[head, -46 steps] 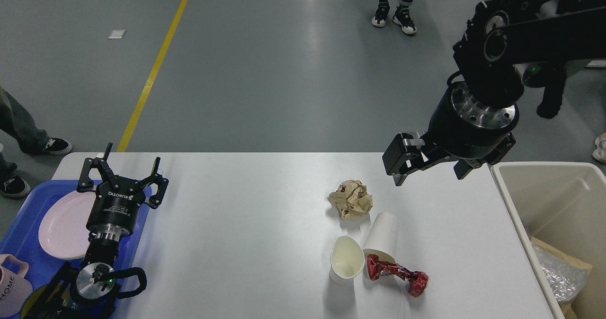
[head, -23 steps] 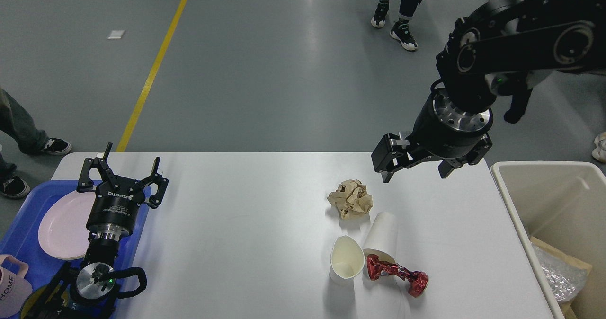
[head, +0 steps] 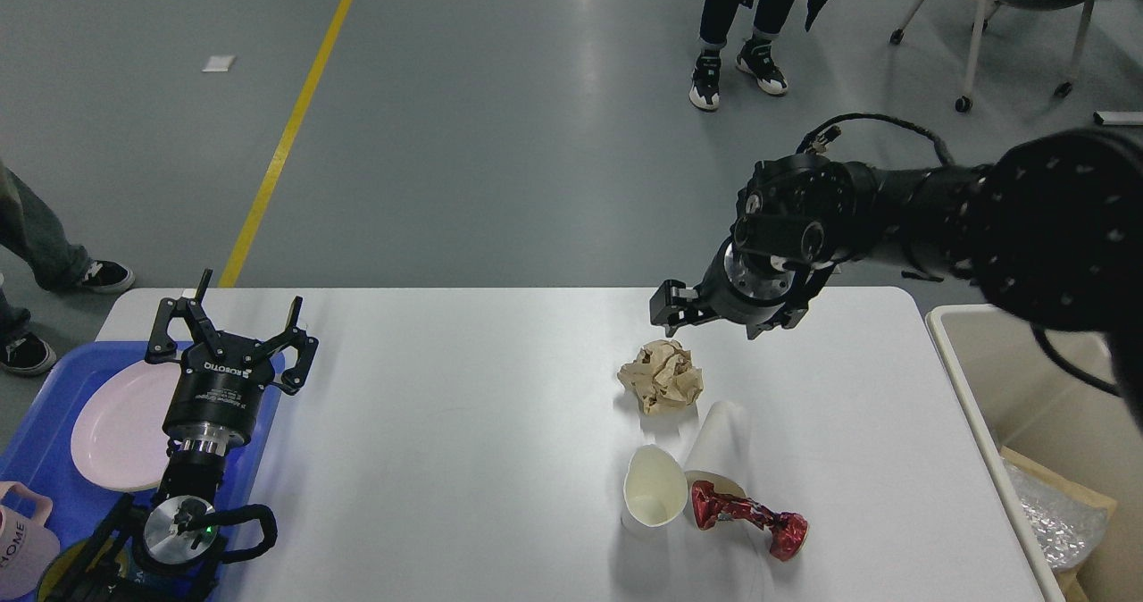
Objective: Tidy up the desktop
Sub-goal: 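Lower the right gripper onto the crumpled brown paper and grasp it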
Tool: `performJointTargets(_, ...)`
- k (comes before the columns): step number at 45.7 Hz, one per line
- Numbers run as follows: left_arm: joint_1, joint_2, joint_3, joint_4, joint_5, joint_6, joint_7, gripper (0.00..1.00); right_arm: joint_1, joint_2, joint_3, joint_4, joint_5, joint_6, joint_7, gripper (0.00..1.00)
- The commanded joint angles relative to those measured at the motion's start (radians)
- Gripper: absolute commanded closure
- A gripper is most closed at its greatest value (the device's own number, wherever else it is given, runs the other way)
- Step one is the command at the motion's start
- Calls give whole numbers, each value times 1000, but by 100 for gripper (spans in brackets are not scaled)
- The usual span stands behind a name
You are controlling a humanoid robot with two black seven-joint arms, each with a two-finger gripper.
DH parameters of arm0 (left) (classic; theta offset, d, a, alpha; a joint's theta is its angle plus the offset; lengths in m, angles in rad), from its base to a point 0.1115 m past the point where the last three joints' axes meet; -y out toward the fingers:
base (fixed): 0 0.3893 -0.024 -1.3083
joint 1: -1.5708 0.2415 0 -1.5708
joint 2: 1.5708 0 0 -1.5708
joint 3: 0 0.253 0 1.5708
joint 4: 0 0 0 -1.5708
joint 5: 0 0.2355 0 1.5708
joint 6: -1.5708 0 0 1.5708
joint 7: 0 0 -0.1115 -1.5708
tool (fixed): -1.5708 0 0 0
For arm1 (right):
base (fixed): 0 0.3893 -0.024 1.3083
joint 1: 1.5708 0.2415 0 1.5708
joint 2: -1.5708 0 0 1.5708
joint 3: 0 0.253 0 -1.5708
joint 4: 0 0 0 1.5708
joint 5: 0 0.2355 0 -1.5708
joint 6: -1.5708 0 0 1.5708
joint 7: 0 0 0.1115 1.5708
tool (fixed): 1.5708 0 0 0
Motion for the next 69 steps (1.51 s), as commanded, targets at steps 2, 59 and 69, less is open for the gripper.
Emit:
performJointTargets(2,0,0,0,0,0,0,0,4,-165,38,31,-166,-13,-70,1,0)
performJointTargets(59,0,0,0,0,0,0,0,4,-406,102,91,-217,-14,-451,8,21)
performJointTargets(69,0,0,0,0,0,0,0,4,-408,102,92,-217,-14,-451,7,67)
